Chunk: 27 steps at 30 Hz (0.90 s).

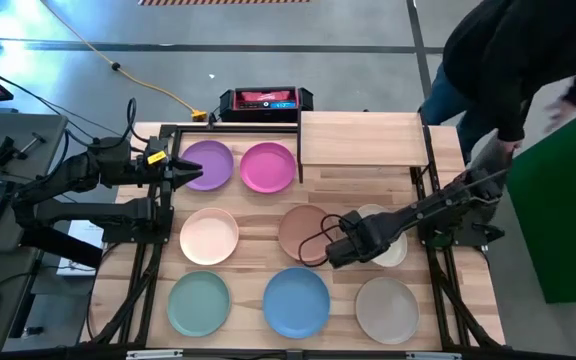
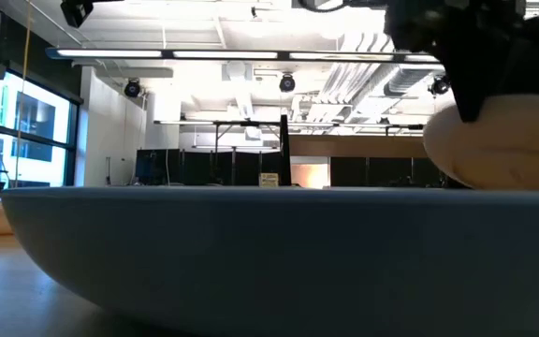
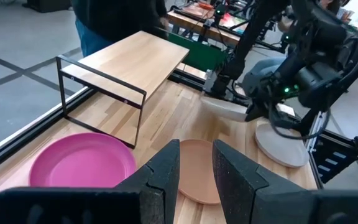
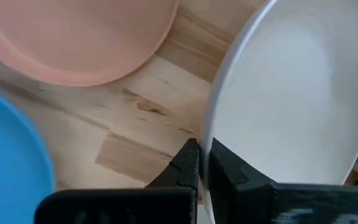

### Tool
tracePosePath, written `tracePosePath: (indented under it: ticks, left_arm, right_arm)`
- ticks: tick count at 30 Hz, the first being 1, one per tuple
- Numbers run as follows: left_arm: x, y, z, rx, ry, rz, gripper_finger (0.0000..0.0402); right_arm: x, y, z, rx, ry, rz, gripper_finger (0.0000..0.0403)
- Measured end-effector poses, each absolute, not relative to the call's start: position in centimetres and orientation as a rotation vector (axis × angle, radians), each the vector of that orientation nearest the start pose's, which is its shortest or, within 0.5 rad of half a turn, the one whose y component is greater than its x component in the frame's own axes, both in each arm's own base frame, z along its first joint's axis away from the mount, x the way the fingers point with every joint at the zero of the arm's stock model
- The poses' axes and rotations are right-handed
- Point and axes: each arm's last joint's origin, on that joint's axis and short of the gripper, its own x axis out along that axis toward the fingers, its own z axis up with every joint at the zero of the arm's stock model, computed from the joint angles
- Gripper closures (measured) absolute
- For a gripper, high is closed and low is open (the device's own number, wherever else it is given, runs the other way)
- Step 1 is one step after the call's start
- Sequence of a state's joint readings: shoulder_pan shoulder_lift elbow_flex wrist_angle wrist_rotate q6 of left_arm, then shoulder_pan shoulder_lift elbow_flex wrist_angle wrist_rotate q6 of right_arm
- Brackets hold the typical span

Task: Place and stack plates onto a shelf
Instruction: Put the white plate on the shelf

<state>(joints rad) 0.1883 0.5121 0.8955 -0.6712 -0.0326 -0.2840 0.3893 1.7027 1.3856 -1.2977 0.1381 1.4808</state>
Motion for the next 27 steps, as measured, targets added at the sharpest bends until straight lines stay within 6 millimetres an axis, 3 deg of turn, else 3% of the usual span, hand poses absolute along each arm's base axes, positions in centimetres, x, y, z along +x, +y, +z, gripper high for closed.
tracePosePath:
  ticks: [8, 16, 21, 27]
  left_arm:
    - [8.5, 1.7, 35.1, -0.305, 0.27, 0.261, 0.0316]
    - [8.5, 1.7, 35.1, -0.305, 0.27, 0.261, 0.0316]
    - [8.5, 1.7, 35.1, -0.306, 0.268, 0.261, 0.0316]
    - [8.5, 1.7, 35.2, -0.306, 0.267, 0.262, 0.0316]
  right_arm:
    - [28.6, 11.2, 29.3, 0.73, 1.245, -0.892, 0.0403]
    - [28.2, 10.7, 35.2, 0.685, 1.149, -0.846, 0.0403]
    - [28.5, 9.1, 38.2, 0.629, 1.01, -0.795, 0.0403]
    - [29.2, 5.7, 40.0, 0.524, 0.975, -0.767, 0.0403]
